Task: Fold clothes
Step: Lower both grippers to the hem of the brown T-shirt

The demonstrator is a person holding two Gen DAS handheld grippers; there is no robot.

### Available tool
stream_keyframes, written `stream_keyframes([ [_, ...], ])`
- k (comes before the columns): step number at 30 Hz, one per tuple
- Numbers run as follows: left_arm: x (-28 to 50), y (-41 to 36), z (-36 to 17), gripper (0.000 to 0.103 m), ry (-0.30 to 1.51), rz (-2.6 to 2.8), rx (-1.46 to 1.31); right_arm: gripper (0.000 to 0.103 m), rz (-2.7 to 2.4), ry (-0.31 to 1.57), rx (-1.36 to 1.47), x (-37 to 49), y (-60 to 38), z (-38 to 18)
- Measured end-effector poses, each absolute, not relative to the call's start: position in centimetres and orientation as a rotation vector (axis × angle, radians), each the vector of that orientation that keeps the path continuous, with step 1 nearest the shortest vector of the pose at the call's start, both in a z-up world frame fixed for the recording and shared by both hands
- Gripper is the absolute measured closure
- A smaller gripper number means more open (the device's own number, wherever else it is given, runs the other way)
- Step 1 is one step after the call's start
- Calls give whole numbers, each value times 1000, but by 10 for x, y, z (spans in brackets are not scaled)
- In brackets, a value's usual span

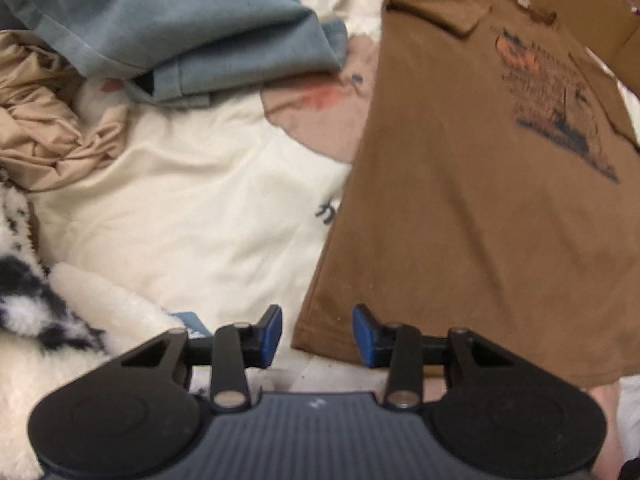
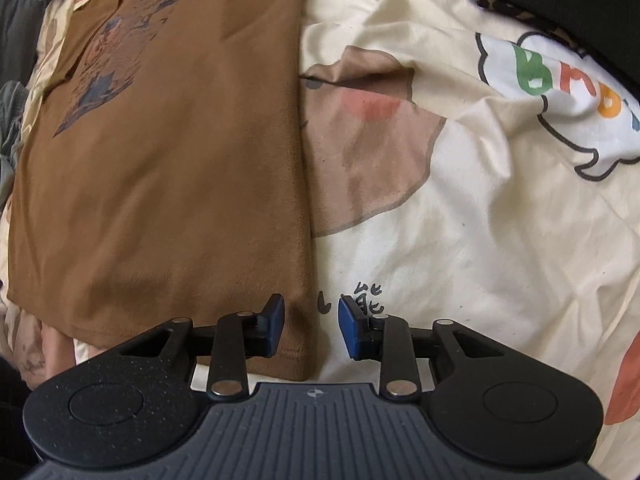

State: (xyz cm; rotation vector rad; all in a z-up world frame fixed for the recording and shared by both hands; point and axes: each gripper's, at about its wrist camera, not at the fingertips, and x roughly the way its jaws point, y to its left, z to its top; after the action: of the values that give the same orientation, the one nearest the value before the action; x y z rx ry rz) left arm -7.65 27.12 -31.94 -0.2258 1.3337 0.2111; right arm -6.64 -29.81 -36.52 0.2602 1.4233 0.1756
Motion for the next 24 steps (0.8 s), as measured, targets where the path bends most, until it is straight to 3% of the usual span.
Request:
stream_keyframes([
  [8,-74,267,-343,67,1368,209,-202,66,168,1419,255,-70,-296,-374],
  [9,-75,267,-344,70,1365,209,-201,66,166,1416,256,-70,-295,-374],
  [11,-76,267,-343,90,1357,213,-181,66,167,1412,252,-71,-295,-373],
  [12,-77,268,-343,94,1355,216,-174,66,170,1408,245,-72,-294,-372],
  [24,-82,279,-333,99,1353,224,-150,67,189,1381,212,-85,-294,-368],
])
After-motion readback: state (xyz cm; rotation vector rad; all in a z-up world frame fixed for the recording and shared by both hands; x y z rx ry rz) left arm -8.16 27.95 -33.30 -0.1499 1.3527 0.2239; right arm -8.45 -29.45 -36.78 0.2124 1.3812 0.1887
